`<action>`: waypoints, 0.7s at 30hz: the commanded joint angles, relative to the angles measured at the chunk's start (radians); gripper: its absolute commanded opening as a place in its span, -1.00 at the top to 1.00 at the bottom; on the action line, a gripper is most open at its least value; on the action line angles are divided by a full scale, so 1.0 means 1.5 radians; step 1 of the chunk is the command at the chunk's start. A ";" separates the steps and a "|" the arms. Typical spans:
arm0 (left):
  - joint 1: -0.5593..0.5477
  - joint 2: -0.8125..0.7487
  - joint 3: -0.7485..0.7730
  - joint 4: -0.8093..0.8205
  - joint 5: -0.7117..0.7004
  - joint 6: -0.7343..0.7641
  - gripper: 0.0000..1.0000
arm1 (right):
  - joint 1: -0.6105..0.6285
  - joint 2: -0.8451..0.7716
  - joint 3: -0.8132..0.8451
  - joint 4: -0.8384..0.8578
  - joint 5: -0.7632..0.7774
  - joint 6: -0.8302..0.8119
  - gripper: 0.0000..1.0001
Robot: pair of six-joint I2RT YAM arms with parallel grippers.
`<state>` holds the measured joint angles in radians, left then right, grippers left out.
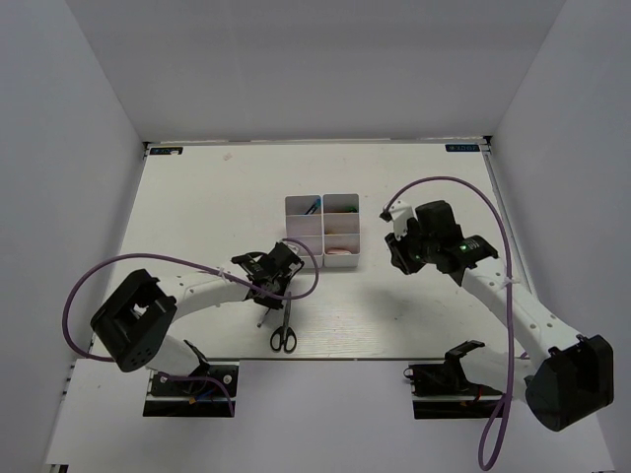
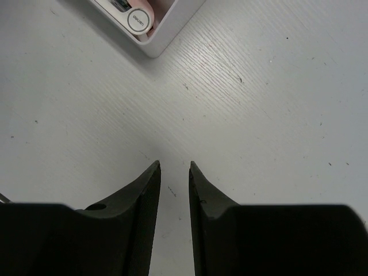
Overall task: Sort the stationery into containers
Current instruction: Pick up the pen from the center of the board.
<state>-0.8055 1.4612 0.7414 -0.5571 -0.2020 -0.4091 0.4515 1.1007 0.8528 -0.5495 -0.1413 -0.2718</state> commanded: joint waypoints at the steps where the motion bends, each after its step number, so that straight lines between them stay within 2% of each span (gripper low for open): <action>1: 0.002 0.046 -0.051 -0.059 -0.065 0.001 0.44 | -0.008 -0.019 -0.009 0.016 -0.016 0.005 0.40; 7: 0.000 0.044 -0.071 -0.050 -0.073 -0.004 0.98 | -0.020 -0.030 -0.015 0.017 -0.021 0.008 0.40; 10: -0.010 0.002 -0.060 -0.073 -0.074 -0.009 1.00 | -0.025 -0.035 -0.016 0.015 -0.024 0.008 0.35; 11: -0.018 -0.028 -0.054 -0.093 -0.073 -0.012 1.00 | -0.025 -0.039 -0.017 0.016 -0.024 0.009 0.29; 12: -0.025 -0.045 -0.029 -0.112 -0.063 -0.014 1.00 | -0.026 -0.039 -0.018 0.016 -0.024 0.009 0.14; 13: -0.033 -0.064 -0.020 -0.123 -0.056 -0.015 1.00 | -0.030 -0.040 -0.019 0.016 -0.025 0.009 0.09; 16: -0.042 -0.177 0.042 -0.158 0.021 0.005 1.00 | -0.035 -0.041 -0.024 0.020 -0.030 0.010 0.09; 18: -0.042 -0.224 0.079 -0.156 0.077 0.032 1.00 | -0.037 -0.041 -0.026 0.020 -0.035 0.018 0.28; 19: -0.042 -0.238 0.106 -0.155 0.108 0.051 1.00 | -0.039 -0.041 -0.029 0.024 -0.036 0.020 0.48; 21: -0.040 -0.255 0.146 -0.156 0.115 0.090 1.00 | -0.040 -0.043 -0.032 0.028 -0.038 0.024 0.53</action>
<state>-0.8642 1.1351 0.8619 -0.7860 -0.1261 -0.3595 0.3985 1.0569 0.8124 -0.5461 -0.1741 -0.2565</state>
